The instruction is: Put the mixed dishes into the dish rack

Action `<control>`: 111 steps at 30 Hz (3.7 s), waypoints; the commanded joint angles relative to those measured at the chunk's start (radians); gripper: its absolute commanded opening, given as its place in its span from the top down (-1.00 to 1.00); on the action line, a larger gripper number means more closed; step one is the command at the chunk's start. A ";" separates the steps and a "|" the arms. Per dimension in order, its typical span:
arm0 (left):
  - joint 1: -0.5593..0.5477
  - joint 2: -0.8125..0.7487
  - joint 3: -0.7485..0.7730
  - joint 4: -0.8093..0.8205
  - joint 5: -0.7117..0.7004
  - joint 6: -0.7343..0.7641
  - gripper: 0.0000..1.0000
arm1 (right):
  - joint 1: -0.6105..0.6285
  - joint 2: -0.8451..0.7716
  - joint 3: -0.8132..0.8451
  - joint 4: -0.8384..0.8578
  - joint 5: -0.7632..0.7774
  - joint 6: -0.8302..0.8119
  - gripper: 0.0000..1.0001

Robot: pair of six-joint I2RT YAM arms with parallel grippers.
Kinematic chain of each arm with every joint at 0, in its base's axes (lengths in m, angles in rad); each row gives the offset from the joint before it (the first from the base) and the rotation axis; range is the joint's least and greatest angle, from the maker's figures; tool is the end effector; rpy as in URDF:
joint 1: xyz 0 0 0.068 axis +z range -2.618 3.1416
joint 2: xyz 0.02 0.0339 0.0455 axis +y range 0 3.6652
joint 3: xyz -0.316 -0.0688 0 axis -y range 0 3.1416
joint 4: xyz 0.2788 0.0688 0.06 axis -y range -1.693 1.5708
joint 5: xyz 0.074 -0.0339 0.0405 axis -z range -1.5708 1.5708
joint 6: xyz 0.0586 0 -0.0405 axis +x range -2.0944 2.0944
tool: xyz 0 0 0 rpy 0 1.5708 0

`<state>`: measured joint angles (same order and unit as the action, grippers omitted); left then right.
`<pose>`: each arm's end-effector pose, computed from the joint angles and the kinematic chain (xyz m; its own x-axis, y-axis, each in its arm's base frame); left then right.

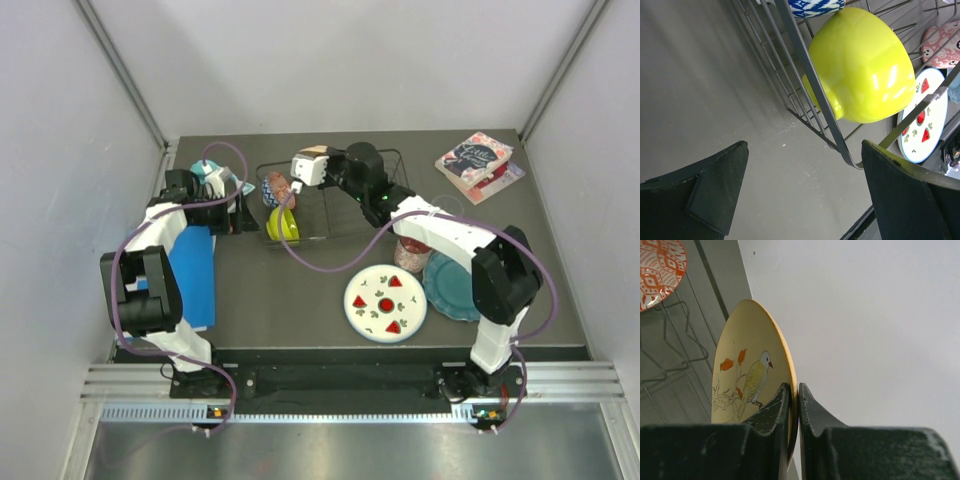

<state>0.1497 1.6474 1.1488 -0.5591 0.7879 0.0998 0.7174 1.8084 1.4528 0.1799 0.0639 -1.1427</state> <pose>0.3764 0.0148 0.2475 -0.8334 -0.0546 -0.5500 0.3235 0.7586 -0.5656 0.3845 0.3305 0.3566 0.4991 -0.7694 -0.3986 -0.3725 0.2248 -0.9004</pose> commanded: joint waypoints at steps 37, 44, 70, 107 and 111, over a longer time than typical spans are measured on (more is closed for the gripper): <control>0.002 -0.008 0.009 0.027 0.004 0.026 -0.98 | 0.040 0.014 0.060 0.167 -0.041 0.089 1.00; 0.002 0.003 0.009 0.031 0.011 0.023 -0.98 | 0.068 0.040 0.066 0.156 -0.059 0.106 1.00; 0.004 0.011 0.040 0.021 0.005 0.026 -0.98 | 0.140 0.167 0.066 0.300 -0.029 0.143 -0.68; -0.349 -0.471 0.123 -0.507 -0.378 0.523 -0.98 | -0.079 -1.170 -0.821 -0.784 0.278 1.840 -0.86; -0.560 -0.411 0.097 -0.435 -0.455 0.451 -0.98 | -0.079 -1.054 -0.798 -0.971 0.252 2.012 -0.92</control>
<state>-0.2779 1.1690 1.2907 -1.0416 0.4545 0.6086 0.6384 0.6724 0.6247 -0.6060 0.2985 0.6220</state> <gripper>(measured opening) 0.991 0.944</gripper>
